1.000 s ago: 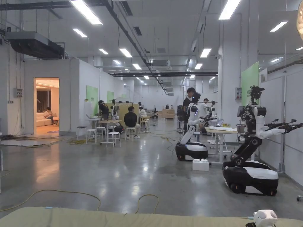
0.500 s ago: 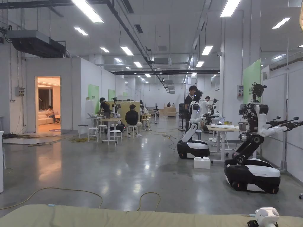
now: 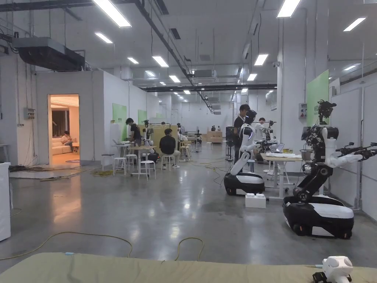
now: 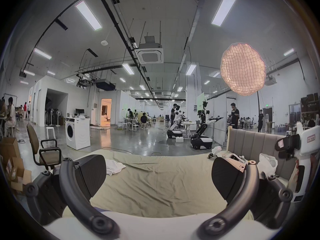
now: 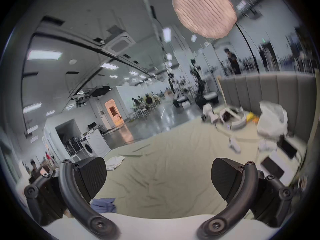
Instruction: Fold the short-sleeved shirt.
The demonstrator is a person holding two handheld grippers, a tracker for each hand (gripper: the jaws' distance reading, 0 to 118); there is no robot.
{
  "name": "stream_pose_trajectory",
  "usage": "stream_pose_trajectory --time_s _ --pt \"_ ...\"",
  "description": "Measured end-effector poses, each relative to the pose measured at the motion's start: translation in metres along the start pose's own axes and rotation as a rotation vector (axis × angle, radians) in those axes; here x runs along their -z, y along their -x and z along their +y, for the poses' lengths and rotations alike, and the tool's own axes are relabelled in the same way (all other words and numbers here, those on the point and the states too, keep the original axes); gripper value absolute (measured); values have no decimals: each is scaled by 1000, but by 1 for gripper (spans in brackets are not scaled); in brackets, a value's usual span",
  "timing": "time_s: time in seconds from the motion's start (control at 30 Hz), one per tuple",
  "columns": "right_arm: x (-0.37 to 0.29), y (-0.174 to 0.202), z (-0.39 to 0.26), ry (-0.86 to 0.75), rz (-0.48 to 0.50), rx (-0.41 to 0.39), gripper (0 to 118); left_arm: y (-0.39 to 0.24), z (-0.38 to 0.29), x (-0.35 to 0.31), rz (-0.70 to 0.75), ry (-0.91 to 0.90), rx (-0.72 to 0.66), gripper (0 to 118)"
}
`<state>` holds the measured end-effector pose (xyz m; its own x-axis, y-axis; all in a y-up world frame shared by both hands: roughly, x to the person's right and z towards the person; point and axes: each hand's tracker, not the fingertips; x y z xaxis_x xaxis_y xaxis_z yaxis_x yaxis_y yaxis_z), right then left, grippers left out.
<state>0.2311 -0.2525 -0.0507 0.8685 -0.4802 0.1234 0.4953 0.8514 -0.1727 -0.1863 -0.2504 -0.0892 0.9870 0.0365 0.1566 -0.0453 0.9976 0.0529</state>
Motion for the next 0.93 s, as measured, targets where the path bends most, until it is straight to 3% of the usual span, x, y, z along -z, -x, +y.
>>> stream_pose_trajectory --time_s 0.1,0.17,0.37,0.67,0.83,0.93 --pt "8 3 8 155 -19 29 118 1 1 2 -7 18 -26 118" --pt "9 7 8 179 -70 -16 118 1 2 2 -3 16 -26 118" --pt "7 18 3 135 -146 -112 118 0 4 3 -13 21 -36 118" --pt "6 17 3 137 -112 -124 118 -4 3 3 -12 32 -29 118" --pt "3 22 -1 40 -236 -195 118 -4 5 2 -18 28 -29 118" --pt "0 25 -1 32 -243 -220 118 -5 6 2 -20 27 -33 118"
